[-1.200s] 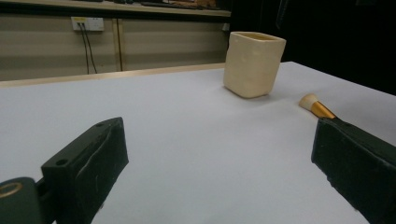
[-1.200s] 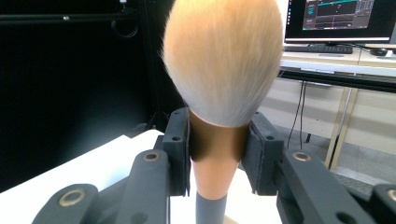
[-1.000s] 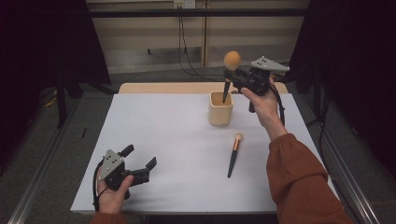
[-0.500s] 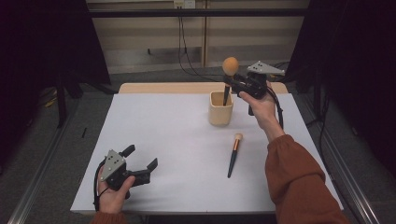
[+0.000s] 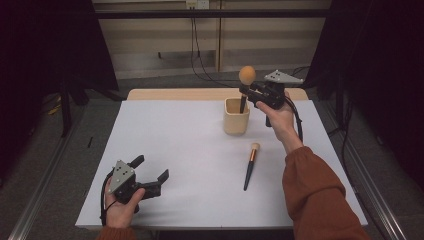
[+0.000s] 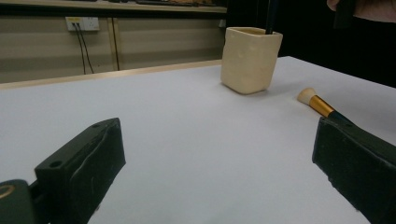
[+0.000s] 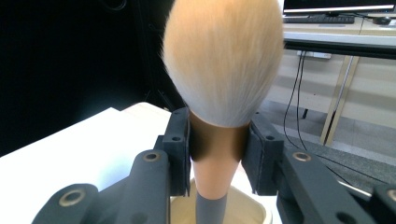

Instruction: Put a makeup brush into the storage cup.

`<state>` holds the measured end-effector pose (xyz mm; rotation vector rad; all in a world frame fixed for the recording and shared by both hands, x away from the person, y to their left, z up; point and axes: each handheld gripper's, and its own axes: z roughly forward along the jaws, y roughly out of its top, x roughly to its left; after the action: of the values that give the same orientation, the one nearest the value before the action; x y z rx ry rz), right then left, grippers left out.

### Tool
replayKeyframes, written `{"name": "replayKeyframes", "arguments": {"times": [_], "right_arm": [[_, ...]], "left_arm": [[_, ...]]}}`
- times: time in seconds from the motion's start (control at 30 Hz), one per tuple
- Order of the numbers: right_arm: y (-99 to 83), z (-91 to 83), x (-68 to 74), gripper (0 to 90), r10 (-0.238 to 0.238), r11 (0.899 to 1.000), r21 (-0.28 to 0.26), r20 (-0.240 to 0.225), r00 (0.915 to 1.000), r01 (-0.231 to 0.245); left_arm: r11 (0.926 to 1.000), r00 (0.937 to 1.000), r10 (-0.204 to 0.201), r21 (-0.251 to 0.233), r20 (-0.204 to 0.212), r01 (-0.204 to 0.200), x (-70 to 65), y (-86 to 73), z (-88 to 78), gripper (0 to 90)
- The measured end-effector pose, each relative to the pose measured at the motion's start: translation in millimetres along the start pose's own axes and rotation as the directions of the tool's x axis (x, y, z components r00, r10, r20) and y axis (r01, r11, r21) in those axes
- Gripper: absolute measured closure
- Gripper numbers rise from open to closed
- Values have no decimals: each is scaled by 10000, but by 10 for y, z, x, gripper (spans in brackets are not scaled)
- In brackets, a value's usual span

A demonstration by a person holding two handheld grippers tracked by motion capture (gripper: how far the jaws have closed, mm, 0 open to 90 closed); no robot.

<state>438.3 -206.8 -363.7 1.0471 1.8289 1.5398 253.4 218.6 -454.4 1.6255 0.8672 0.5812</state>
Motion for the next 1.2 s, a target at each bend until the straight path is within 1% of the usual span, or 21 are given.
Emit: {"name": "replayKeyframes", "arguments": {"times": [0.1, 0.2, 0.3, 0.33, 0.47, 0.67, 0.77, 0.87, 0.9, 0.93, 1.07, 1.1, 1.2], "right_arm": [[-54, 9, -17, 651, 77, 9999, 87, -1, 10000, -77], [-109, 12, -38, 651, 169, 9997, 148, 139, 9998, -171], [-142, 18, -51, 651, 192, 9996, 223, 139, 9997, -195], [-148, 19, -53, 651, 187, 9995, 243, 123, 9997, -190], [-169, 35, -46, 651, 167, 9993, 327, 99, 9998, -170], [-222, 64, -31, 650, 256, 9989, 396, 122, 9996, -261], [-271, 76, -34, 650, 340, 9982, 498, 123, 9993, -346], [-313, 81, -43, 648, 321, 9975, 619, 151, 9994, -330], [-325, 84, -43, 645, 355, 9970, 690, 101, 9993, -361], [-334, 88, -42, 636, 370, 9965, 746, 104, 9993, -377], [-347, 95, -45, 548, 463, 9952, 850, 291, 9985, -486], [-349, 94, -52, 517, 562, 9948, 831, 292, 9980, -585], [-340, 79, -65, 364, 781, 9932, 829, 494, 9957, -821]], "left_arm": [[10000, 10000, -9, -20, -14, 9, 3, -1, -1, 20], [10000, 10000, -55, 6, -36, 55, -1, -3, 1, 20], [10000, 10000, -87, 33, 0, 87, 5, -7, 9, 23], [10000, 10000, -38, 88, -50, 39, 6, -9, 8, 25], [10000, 10000, -68, 43, -34, 69, 4, -9, 9, 25], [9999, 10000, -42, 158, -21, 42, 10, -16, 16, 25], [9999, 10000, -20, 153, -24, 20, 11, -16, 16, 26], [9998, 10000, 9, 179, -39, -8, 11, -18, 18, 26], [9998, 10000, 29, 209, -54, -28, 13, -18, 18, 27], [9997, 10000, 36, 231, -77, -34, 14, -19, 20, 28], [9997, 9999, 68, 246, -96, -66, 18, -19, 15, 28], [9997, 9999, 53, 245, -104, -50, 16, -20, 14, 28], [9997, 9999, 49, 242, -107, -46, 19, -20, 15, 28]]}}
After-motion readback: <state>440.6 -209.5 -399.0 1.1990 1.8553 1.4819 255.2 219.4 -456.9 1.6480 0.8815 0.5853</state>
